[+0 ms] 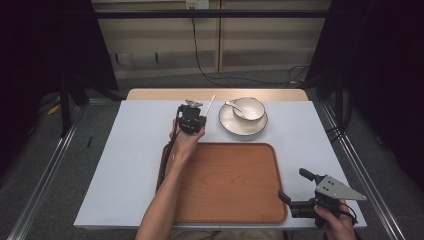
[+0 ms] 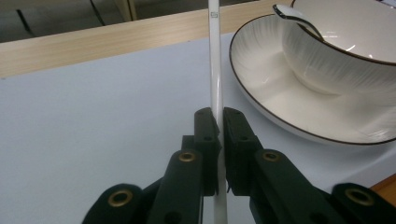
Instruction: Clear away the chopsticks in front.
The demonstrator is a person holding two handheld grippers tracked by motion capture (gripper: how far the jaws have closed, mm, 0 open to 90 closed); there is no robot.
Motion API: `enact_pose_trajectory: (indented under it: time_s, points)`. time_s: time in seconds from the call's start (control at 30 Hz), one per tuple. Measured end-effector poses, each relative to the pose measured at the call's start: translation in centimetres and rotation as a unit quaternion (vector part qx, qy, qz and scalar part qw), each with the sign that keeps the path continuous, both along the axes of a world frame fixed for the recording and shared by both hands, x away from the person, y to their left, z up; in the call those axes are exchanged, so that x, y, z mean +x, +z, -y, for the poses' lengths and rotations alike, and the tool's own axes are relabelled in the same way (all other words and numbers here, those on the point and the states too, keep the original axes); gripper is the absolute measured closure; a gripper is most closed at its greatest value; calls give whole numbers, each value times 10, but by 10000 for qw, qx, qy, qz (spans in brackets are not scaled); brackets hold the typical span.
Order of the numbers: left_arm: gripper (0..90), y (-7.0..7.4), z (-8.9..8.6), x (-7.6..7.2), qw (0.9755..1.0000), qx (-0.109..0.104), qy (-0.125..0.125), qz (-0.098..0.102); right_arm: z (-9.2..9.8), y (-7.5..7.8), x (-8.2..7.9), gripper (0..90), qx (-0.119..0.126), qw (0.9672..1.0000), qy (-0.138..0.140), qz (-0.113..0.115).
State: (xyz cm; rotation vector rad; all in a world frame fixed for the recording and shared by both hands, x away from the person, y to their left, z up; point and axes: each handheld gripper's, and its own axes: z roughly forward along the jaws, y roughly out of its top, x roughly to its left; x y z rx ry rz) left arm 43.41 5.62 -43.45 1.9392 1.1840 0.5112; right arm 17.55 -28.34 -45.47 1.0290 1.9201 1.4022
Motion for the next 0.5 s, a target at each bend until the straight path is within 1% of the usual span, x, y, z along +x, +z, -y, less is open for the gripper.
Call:
enact_pose_trajectory:
  time_s: [0.03,0.07,0.1,0.13,0.17,0.2,0.23,0.27,0.3,0.33,0.37,0.4,0.43,0.47,0.5]
  points:
    - [854,1,-1,-2,10000,-73,9,47,0,0,0,0,1,10000,3,-1]
    - [854,2,-3,-4,10000,-70,-9,47,0,0,0,0,7,10000,-15,9]
    - [854,3,-6,-6,9999,-48,-94,75,0,0,0,0,6,10000,-1,16]
    - [854,5,-9,-10,9998,-102,-154,122,0,0,0,0,16,10000,-6,12]
    - [854,6,-10,-13,9998,-39,-103,173,1,0,0,0,3,10000,-19,4]
    - [854,7,-11,-17,9996,99,28,268,1,0,0,0,4,10000,-14,7]
    - [854,7,-13,-19,9997,53,2,226,0,0,0,0,12,10000,-10,-1]
    - [854,7,-16,-20,9996,-185,-119,149,0,0,0,0,5,10000,-6,-19]
    - [854,7,-17,-22,9995,-231,-130,141,0,0,0,0,-3,10000,-36,-23]
    - [854,8,-19,-24,9997,-159,-48,180,0,0,0,0,7,10000,-28,-25]
    - [854,8,-20,-25,9996,-220,-54,166,0,0,0,0,-9,10000,-25,-13]
    - [854,9,-22,-27,9991,-375,-89,175,0,0,0,0,13,10000,-19,-9]
    - [854,10,-23,-29,9991,-379,-91,193,0,0,0,0,-1,10000,-19,-2]
    - [854,11,-23,-31,9993,-306,-88,210,0,0,0,0,21,10000,-7,-13]
    - [853,11,-23,-34,9992,-314,-94,248,0,0,0,0,0,10000,-36,-26]
